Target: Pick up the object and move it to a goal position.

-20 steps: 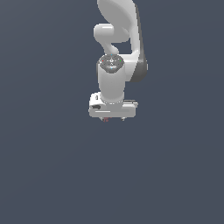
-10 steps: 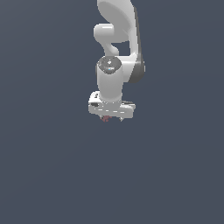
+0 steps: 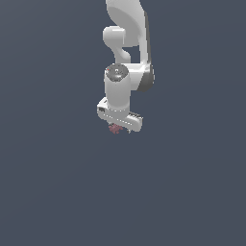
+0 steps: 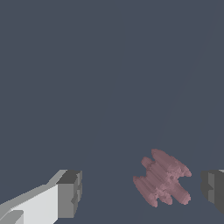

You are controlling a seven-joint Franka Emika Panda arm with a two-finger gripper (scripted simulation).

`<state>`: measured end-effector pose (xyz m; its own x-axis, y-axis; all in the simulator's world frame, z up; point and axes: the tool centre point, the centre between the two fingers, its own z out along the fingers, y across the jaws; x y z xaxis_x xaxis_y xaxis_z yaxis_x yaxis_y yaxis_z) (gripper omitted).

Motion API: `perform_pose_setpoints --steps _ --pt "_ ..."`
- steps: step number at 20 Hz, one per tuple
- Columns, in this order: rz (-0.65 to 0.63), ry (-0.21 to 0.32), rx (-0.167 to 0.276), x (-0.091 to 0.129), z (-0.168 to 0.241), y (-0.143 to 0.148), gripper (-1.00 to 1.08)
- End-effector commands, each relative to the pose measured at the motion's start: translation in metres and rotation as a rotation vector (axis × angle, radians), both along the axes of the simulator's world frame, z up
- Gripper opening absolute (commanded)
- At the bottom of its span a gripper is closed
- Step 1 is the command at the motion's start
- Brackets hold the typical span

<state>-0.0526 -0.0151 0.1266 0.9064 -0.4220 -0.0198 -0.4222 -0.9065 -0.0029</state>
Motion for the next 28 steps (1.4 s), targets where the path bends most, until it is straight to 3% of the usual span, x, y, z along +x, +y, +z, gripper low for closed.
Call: perform_pose_setpoints --steps 1,15,28 --pt "-0.078 -0.001 -0.002 -0.008 -0.005 -0.003 1.0" --pt "-0.464 -0.01 -0.012 -0.052 -0.029 -0.021 1.0" --pt "-0.573 -0.013 -0.016 -0.065 -0.035 -0.026 1.0"
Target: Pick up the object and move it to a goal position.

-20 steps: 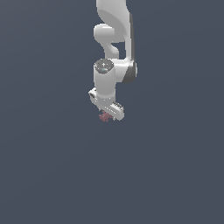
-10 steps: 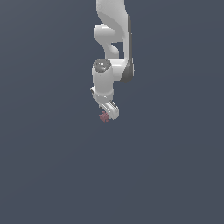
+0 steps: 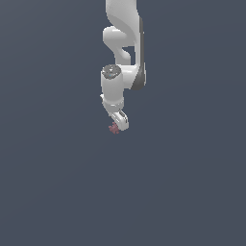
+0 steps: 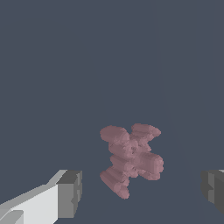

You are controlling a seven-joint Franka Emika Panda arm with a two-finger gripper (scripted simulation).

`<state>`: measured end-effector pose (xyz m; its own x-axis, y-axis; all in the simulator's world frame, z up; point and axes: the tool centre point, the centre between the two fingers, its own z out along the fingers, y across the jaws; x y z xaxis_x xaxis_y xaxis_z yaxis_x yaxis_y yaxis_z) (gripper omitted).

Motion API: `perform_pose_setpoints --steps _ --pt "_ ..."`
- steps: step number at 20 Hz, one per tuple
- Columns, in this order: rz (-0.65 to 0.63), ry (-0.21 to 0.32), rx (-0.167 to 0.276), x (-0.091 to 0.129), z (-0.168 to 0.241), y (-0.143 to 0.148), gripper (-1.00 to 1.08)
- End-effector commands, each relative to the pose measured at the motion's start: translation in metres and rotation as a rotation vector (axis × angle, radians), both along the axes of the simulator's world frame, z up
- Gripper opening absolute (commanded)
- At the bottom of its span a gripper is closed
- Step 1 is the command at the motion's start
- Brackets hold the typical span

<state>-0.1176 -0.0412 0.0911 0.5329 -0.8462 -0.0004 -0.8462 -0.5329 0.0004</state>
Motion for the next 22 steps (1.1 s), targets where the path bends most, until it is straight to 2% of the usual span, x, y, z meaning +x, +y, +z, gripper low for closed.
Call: perform_pose_setpoints --steps 1,19,20,22 --pt "0.0 0.0 0.0 0.0 0.0 0.0 1.0" --pt "-0.006 0.0 0.0 -0.001 -0.05 0.0 1.0" --pt "-0.006 0.0 0.0 -0.001 -0.05 0.0 -1.0" --pt "-0.006 0.0 0.0 -0.001 -0.05 0.0 -1.0"
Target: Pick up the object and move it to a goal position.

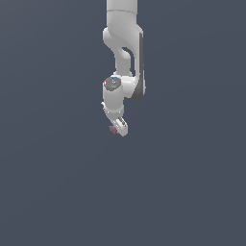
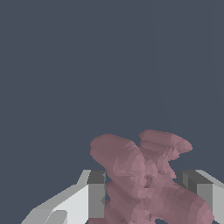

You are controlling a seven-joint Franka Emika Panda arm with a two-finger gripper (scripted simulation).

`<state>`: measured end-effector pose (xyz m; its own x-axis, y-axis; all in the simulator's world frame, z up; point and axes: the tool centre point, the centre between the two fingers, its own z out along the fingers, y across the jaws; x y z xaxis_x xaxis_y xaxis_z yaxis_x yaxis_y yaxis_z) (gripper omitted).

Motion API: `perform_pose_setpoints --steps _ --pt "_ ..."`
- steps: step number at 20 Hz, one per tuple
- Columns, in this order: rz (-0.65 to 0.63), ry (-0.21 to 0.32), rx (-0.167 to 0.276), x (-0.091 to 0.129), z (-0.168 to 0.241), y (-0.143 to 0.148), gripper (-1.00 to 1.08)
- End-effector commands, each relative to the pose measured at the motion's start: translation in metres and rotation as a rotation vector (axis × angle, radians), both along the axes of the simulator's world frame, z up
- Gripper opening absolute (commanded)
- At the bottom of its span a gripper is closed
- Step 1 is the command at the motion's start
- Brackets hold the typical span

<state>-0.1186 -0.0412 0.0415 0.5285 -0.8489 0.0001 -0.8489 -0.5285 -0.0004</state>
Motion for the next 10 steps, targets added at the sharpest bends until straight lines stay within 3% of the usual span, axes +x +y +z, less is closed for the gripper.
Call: perform_pose_setpoints --steps 1,10 --pt "0.0 0.001 0.0 -0.0002 -0.0007 -0.0002 -1.0" --pt "0.0 -0.001 0.0 0.0008 0.0007 0.0003 -1.0"
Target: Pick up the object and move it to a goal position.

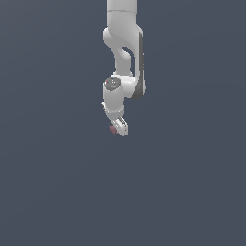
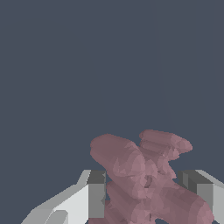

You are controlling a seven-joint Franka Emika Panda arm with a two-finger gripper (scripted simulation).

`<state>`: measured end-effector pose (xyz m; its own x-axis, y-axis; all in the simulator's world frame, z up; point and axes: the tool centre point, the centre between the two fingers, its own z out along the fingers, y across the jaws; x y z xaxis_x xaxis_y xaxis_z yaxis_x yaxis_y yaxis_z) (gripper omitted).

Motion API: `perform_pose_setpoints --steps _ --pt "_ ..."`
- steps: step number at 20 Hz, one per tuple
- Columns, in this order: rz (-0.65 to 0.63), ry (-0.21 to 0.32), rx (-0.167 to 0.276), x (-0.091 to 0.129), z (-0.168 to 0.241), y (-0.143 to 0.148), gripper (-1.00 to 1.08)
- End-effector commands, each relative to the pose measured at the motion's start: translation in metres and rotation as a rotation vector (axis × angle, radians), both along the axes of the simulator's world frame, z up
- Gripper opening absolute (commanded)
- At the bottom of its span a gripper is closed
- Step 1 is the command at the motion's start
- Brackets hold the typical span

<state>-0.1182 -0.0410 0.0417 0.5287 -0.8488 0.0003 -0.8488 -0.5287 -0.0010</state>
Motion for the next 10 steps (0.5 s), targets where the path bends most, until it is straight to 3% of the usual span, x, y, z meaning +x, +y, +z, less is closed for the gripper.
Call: perform_pose_setpoints --steps 1,10 --pt "0.0 0.0 0.0 0.001 0.001 0.0 -1.0" --pt "0.0 0.0 -0.001 0.022 0.027 0.004 -1.0"
